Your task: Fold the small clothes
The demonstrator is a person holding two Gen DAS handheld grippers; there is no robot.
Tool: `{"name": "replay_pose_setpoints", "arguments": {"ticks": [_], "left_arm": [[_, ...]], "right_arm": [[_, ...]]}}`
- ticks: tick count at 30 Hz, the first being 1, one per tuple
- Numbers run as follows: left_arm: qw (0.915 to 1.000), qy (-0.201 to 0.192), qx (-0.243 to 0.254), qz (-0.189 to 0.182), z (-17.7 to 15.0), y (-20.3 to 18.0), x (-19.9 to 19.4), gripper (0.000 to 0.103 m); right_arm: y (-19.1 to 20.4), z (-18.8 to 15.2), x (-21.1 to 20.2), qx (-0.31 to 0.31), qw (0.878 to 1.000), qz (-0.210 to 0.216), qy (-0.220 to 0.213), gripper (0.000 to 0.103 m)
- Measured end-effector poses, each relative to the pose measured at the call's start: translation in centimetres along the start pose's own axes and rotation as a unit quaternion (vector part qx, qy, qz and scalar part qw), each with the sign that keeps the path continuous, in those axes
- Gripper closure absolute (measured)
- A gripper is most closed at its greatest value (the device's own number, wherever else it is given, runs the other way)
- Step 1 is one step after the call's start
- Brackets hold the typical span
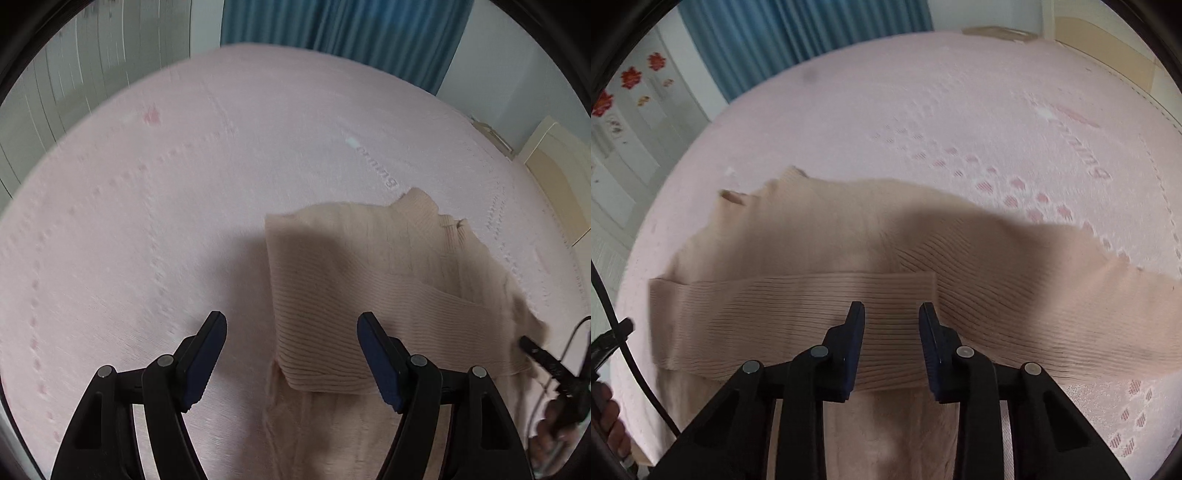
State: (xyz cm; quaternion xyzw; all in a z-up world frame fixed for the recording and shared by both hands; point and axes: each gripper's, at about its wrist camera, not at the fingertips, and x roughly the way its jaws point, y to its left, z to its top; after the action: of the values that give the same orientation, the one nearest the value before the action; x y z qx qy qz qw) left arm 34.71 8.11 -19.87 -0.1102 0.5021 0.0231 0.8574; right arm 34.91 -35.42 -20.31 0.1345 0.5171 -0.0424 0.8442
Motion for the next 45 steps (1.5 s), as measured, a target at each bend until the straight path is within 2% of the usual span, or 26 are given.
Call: {"name": "replay_pose_setpoints", "arguments": {"ticks": [4, 7, 9, 11, 17, 19, 21, 25, 27, 28, 30, 31, 34, 37, 39, 43, 45], "left_arm": [[0.9993, 0.010, 0.019, 0.031, -0.4, -0.7, 0.9, 0.032], [0.9993, 0.019, 0.021, 0.024, -0.6, -0.8, 1.2, 0.031], [0.9995, 0.025, 0.012, 0.018, -0.6, -0.5, 1.3, 0.031], [0.9995, 0.028, -0.004, 0.013, -0.5, 0.0, 1.5, 0.032], [0.9977, 0.044, -0.040, 0.032, -0.4, 1.5, 2.6, 0.032], [0.9975, 0.043, -0.047, 0.030, -0.4, 1.7, 2.6, 0.032], [0.9979, 0.036, -0.047, 0.027, -0.4, 1.5, 2.4, 0.032], [0.9985, 0.036, -0.039, 0.014, -0.5, 1.0, 2.7, 0.032], [0.9981, 0.047, -0.039, 0.011, -0.6, 0.7, 3.2, 0.032], [0.9977, 0.055, -0.038, 0.012, -0.7, 0.6, 3.6, 0.032], [0.9970, 0.064, -0.041, 0.014, -0.7, 0.6, 4.2, 0.032], [0.9967, 0.066, -0.044, 0.014, -0.7, 0.6, 4.4, 0.032], [0.9960, 0.073, -0.045, 0.027, -0.8, 0.5, 5.0, 0.029], [0.9962, 0.064, -0.016, 0.057, -1.0, -0.6, 5.1, 0.029], [0.9957, 0.053, 0.002, 0.076, -1.1, -1.4, 4.8, 0.029], [0.9944, 0.043, 0.022, 0.094, -1.1, -2.2, 4.3, 0.029], [0.9951, 0.039, 0.020, 0.089, -0.9, -2.3, 4.0, 0.030]], "right_arm": [[0.4, -0.1, 0.6, -0.006, 1.000, -0.028, -0.009, 0.070], [0.9, -0.5, 0.8, -0.019, 0.999, -0.046, -0.013, 0.071], [1.3, -0.7, 0.9, -0.038, 0.996, -0.072, -0.023, 0.096], [1.6, -0.6, 0.7, -0.046, 0.997, -0.059, -0.023, 0.099], [0.9, -0.2, -2.7, -0.029, 0.995, -0.056, -0.080, 0.100], [0.0, -0.2, -2.9, -0.011, 0.995, -0.068, -0.078, 0.100], [-0.8, -0.3, -2.5, 0.008, 0.996, -0.060, -0.066, 0.100], [0.1, -0.6, -0.1, -0.017, 0.994, -0.103, -0.017, 0.099], [0.3, -0.8, 0.3, -0.024, 0.993, -0.119, -0.015, 0.098], [0.5, -0.8, 0.0, -0.029, 0.992, -0.123, -0.019, 0.096], [0.6, -0.7, -0.5, -0.030, 0.992, -0.123, -0.019, 0.082], [0.4, -0.6, -0.9, -0.026, 0.992, -0.118, -0.019, 0.080], [-0.5, -0.4, -2.9, -0.007, 0.996, -0.089, -0.021, 0.079], [-1.5, -0.1, -5.8, 0.005, 0.997, -0.065, -0.045, 0.077], [-2.6, 0.7, -8.3, 0.003, 0.995, -0.067, -0.071, 0.063], [-5.8, 1.2, -12.8, 0.014, 0.990, -0.090, -0.108, 0.050], [-8.6, 0.7, -14.4, 0.023, 0.989, -0.098, -0.108, 0.033]]}}
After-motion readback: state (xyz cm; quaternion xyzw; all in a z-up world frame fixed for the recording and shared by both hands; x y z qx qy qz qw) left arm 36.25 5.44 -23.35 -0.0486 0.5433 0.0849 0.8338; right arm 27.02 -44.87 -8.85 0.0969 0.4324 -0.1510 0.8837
